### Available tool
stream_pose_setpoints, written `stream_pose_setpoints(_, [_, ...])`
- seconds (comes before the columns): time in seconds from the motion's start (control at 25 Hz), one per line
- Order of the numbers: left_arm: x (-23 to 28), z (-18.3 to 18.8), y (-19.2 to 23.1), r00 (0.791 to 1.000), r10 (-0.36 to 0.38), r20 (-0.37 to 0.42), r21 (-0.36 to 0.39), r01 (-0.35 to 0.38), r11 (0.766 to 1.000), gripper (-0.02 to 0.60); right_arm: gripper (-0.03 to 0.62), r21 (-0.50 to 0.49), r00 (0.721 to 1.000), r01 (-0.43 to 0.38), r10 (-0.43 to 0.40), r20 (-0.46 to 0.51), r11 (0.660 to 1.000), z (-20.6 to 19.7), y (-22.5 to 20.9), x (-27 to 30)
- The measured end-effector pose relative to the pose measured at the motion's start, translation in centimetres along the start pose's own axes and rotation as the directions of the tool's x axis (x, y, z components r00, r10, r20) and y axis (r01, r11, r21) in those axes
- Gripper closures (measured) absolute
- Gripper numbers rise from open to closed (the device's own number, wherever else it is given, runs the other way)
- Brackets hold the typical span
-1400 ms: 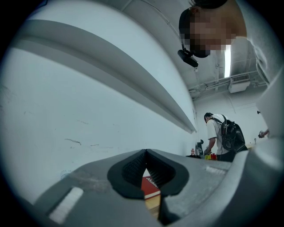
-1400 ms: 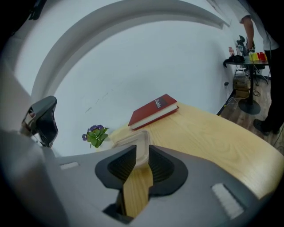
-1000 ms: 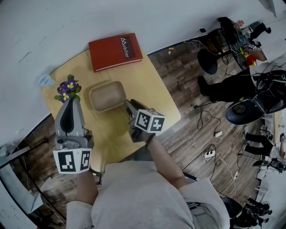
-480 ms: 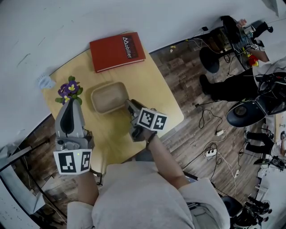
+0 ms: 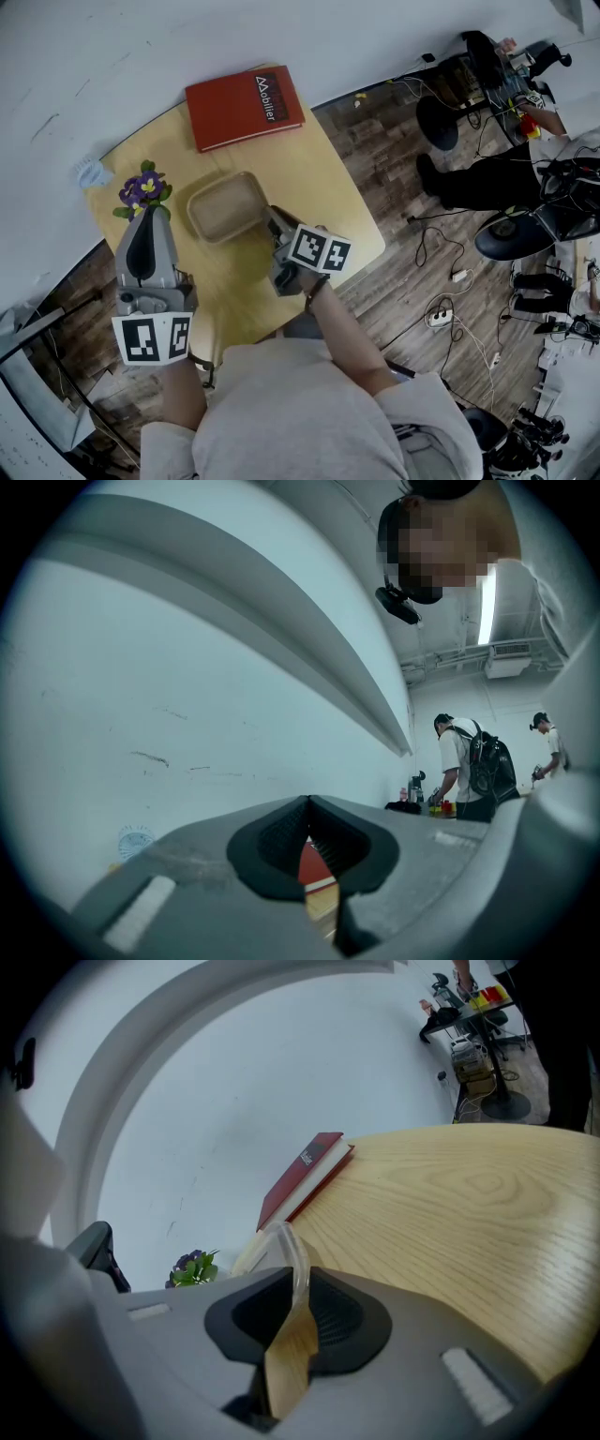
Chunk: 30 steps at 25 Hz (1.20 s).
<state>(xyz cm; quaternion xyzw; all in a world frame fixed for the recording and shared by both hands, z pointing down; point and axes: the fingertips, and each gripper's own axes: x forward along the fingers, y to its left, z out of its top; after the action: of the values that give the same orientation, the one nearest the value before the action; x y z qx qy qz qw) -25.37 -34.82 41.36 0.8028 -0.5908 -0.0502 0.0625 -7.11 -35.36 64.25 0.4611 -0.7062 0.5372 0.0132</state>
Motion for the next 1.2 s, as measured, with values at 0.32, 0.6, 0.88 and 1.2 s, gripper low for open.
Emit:
stream_pose_setpoints(0.32, [-0.3, 0.0, 0.3, 1.000, 0.002, 0.003, -0.001, -0.002, 1.000, 0.577, 0.551, -0.020, 0.999, 0.026, -0.026, 0.039, 0.999, 0.6, 0.5, -0.2])
stream_pose_setpoints(0.6, [-0.8, 0.5, 0.5, 1.000, 0.010, 0.016, 0.001, -0.010, 1.000, 0.577, 0.551, -0.055, 0.998, 0.018, -0.015, 0.062, 0.998, 1.3, 1.8, -0.5])
stream_pose_setpoints(0.88, [-1.6, 1.1, 0.5, 0.999, 0.026, 0.027, 0.007, -0.026, 1.000, 0.577, 0.553, -0.099, 0.995, 0.020, -0.010, 0.101, 0.995, 2.5, 2.7, -1.4])
stream_pose_setpoints(1.2, [-2.2, 2.0, -0.2, 0.998, 0.035, 0.052, 0.012, -0.036, 0.999, 0.577, 0.554, -0.204, 0.992, 0.005, 0.021, 0.126, 0.979, 4.1, 4.5, -2.6])
